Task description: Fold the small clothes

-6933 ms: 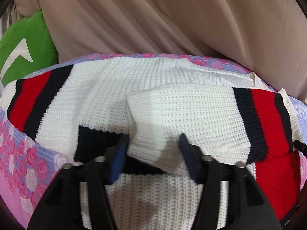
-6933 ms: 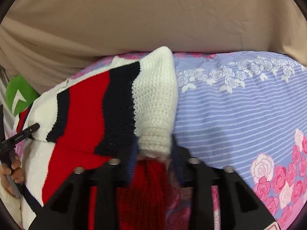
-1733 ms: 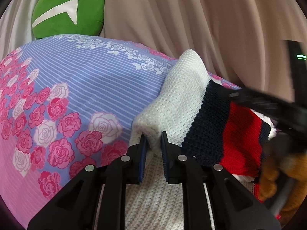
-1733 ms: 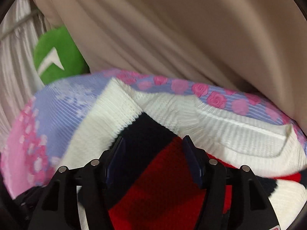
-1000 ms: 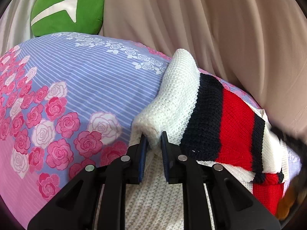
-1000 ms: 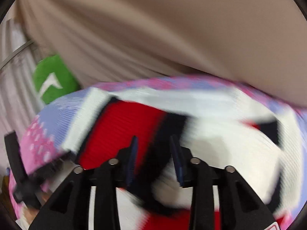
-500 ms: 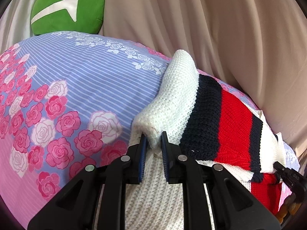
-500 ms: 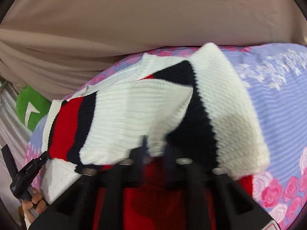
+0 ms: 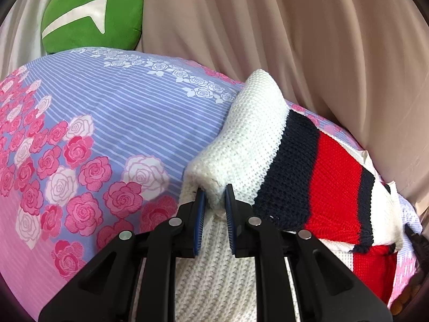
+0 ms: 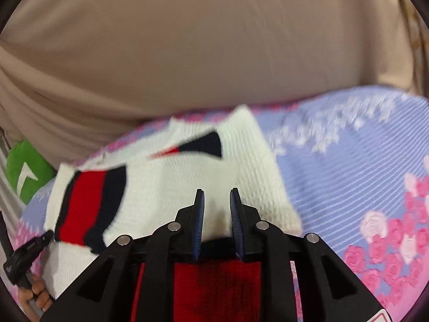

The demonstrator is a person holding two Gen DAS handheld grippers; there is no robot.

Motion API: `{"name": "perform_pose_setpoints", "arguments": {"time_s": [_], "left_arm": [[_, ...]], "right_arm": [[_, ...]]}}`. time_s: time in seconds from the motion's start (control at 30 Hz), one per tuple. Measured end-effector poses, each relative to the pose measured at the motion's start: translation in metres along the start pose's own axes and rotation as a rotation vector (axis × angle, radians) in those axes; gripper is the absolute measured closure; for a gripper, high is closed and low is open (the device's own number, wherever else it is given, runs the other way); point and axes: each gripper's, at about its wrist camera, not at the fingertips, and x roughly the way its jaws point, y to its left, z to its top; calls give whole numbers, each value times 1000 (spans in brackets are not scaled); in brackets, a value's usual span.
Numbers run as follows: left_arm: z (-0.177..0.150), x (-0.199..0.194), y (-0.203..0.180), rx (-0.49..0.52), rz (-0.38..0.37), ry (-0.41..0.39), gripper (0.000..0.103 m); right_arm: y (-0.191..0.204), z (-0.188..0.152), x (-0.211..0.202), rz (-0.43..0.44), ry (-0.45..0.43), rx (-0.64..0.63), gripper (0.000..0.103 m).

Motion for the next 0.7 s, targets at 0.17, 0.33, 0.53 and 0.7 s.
{"name": "perform_pose_setpoints", "arguments": {"time_s": [0.17, 0.33, 0.53, 0.7], "left_arm": [[-2, 0, -3, 19, 14, -2, 88], [-1, 0, -4, 10, 0, 0, 88], [-1, 1, 1, -4, -21, 6, 87], [-1, 2, -1, 2, -18, 8, 86]], "right_arm": [[108, 3, 13, 282, 76, -173, 82], [205, -30, 87, 383, 279, -315, 82], [171, -30, 110, 290, 298, -350, 94], [15, -1, 79, 120, 198, -92, 100]]}}
